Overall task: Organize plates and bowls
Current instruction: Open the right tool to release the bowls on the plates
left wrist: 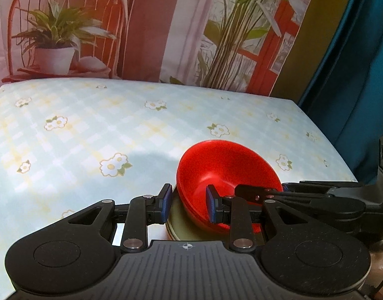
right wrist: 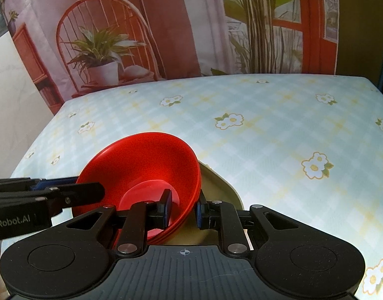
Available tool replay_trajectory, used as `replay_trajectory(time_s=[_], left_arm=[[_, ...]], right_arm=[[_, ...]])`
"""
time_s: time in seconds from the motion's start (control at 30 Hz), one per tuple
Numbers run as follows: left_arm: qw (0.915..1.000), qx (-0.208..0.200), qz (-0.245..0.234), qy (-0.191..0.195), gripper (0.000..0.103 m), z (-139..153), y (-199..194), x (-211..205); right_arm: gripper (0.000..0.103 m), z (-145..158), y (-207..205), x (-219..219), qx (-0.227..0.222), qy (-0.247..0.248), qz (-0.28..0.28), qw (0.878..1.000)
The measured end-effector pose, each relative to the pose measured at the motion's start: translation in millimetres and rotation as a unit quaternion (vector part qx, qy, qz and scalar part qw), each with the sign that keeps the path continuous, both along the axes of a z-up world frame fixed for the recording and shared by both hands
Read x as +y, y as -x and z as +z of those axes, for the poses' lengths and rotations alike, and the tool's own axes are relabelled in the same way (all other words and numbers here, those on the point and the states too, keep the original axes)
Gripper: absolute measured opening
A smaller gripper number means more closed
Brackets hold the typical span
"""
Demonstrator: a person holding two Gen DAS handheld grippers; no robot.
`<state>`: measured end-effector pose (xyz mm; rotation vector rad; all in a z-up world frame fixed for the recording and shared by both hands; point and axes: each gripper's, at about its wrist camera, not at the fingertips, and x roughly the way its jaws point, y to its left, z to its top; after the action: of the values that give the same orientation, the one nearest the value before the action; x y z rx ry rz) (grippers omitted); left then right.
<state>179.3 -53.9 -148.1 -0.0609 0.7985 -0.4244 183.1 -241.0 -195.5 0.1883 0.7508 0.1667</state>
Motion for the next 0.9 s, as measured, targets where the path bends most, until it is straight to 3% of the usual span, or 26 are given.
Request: replay_trajectory(time_s=[0.37, 0.43, 0.67, 0.8, 0.9], left_arm=[[0.9992, -0.038, -0.007, -0.011, 0.034, 22.0, 11.5, -0.3], [0.9987, -0.047, -0.006, -0.019, 0.047, 27.3, 13.6, 0.2], [0.9946, -0.091, -0.005, -0.05, 0.067, 51.2, 27.9, 3.0], [0.9896, -0.13, 0.012, -0.061, 0.099, 70.1, 40.2, 8.1], [0.9837, -0.164, 0.025, -0.07, 0.103, 86.2, 52.0, 11.1]], right_arm=[[0.027, 17.5, 10.9, 1.0, -0.02, 0.02, 0.004, 1.0], [0.028, 22.2, 14.0, -0.2, -0.026, 0.022, 0.004, 0.999], [0.049, 44.9, 27.9, 2.7, -0.056, 0.041, 0.017, 0.997], [0.06, 60.9, 36.9, 4.0, -0.074, 0.053, 0.022, 0.996], [0.074, 75.0, 45.5, 3.9, -0.092, 0.066, 0.02, 0.993]])
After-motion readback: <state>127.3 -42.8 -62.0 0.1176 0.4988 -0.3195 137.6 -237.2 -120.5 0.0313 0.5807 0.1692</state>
